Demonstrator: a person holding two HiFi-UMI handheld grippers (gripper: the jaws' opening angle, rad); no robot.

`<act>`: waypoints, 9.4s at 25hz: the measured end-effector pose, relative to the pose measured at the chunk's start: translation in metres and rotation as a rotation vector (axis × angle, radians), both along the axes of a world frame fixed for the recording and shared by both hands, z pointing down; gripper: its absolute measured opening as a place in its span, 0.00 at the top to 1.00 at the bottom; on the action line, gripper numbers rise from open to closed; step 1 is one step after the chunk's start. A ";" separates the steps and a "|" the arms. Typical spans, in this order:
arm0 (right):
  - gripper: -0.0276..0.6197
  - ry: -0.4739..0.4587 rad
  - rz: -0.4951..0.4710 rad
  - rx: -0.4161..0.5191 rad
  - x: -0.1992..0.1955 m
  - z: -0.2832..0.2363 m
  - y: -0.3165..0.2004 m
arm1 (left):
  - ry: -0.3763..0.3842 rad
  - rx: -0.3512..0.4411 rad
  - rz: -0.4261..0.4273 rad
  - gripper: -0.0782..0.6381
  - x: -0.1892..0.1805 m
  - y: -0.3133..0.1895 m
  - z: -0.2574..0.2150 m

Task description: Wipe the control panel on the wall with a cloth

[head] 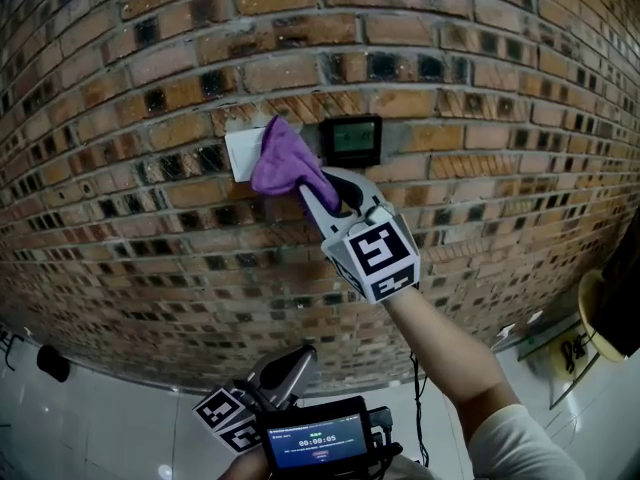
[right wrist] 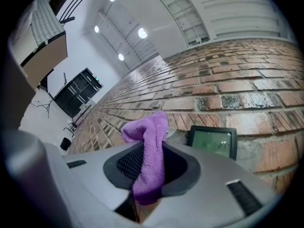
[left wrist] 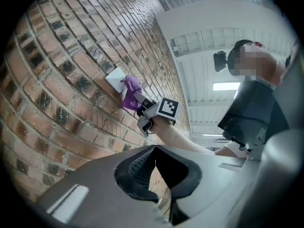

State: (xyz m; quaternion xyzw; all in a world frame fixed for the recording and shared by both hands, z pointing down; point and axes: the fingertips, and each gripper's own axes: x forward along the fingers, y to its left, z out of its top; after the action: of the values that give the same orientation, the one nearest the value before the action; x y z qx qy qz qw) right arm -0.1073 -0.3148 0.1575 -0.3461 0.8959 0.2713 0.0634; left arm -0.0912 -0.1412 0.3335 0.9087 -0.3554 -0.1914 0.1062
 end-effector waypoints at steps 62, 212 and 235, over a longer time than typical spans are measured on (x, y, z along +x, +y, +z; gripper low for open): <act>0.81 -0.139 0.413 0.019 0.207 -0.014 -0.044 | -0.010 -0.005 0.103 0.91 0.029 -0.024 -0.003; 0.81 -0.065 0.330 -0.245 0.207 0.116 0.068 | 0.025 -0.100 0.117 0.91 0.036 -0.024 0.034; 0.81 -0.072 0.294 -0.407 0.203 0.168 0.097 | 0.034 -0.130 0.076 0.91 0.020 -0.013 0.043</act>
State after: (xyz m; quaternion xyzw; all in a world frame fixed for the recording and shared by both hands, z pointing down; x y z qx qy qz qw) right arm 0.0954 -0.2181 0.3252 -0.4877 0.8693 0.0791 -0.0161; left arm -0.0712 -0.1539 0.3761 0.9094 -0.3302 -0.1791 0.1783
